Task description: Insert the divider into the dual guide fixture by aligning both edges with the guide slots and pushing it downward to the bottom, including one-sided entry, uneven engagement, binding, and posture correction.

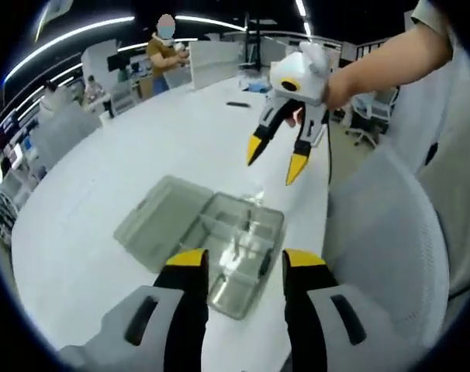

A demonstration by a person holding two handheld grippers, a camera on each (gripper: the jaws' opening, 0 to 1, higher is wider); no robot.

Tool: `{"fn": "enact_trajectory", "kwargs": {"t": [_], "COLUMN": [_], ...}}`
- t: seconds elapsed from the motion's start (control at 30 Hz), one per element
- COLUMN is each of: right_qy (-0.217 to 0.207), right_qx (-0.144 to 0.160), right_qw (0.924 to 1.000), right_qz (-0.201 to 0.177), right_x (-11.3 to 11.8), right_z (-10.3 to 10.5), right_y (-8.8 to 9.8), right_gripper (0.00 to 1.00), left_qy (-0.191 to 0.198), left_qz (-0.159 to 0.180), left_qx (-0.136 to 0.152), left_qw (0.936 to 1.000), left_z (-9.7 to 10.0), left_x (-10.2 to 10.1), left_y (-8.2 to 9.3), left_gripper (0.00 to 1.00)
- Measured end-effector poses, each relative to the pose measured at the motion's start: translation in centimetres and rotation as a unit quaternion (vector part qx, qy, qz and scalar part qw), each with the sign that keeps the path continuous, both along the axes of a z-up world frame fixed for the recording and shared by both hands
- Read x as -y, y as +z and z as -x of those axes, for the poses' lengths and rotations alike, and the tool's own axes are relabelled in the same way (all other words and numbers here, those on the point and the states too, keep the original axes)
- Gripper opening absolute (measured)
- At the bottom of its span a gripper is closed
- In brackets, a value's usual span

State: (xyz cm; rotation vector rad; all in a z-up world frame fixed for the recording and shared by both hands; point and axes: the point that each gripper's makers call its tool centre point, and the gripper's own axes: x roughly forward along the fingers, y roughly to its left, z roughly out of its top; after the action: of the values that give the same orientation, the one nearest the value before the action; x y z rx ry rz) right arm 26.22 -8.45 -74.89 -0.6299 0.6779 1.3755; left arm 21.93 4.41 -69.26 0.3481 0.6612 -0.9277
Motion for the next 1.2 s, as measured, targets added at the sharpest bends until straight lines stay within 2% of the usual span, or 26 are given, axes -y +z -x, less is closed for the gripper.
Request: {"fn": "enact_trajectory", "kwargs": {"t": [0.5, 0.6, 0.93, 1.2], "right_qy": [0.029, 0.044, 0.076, 0.101], "right_qx": [0.018, 0.019, 0.025, 0.027], "right_qw": [0.9985, 0.9972, 0.9939, 0.9911], "right_qz": [0.042, 0.057, 0.075, 0.083], "right_x": [1.8, 2.2, 1.8, 1.5], "right_z": [-1.8, -2.0, -2.7, -2.6], "right_y": [-2.7, -3.7, -5.3, -5.7], "right_gripper": [0.38, 0.38, 0.36, 0.36], "left_qy": [0.013, 0.014, 0.022, 0.028], "left_qz": [0.016, 0.017, 0.022, 0.032], "left_qx": [-0.001, -0.002, -0.005, -0.006], "left_qw": [0.9998, 0.9997, 0.9995, 0.9991], "left_z": [-0.1, -0.1, -0.1, 0.0], "left_x": [0.6, 0.7, 1.0, 1.2], "left_y": [0.5, 0.6, 0.8, 0.8], "left_gripper": [0.36, 0.36, 0.37, 0.40]}}
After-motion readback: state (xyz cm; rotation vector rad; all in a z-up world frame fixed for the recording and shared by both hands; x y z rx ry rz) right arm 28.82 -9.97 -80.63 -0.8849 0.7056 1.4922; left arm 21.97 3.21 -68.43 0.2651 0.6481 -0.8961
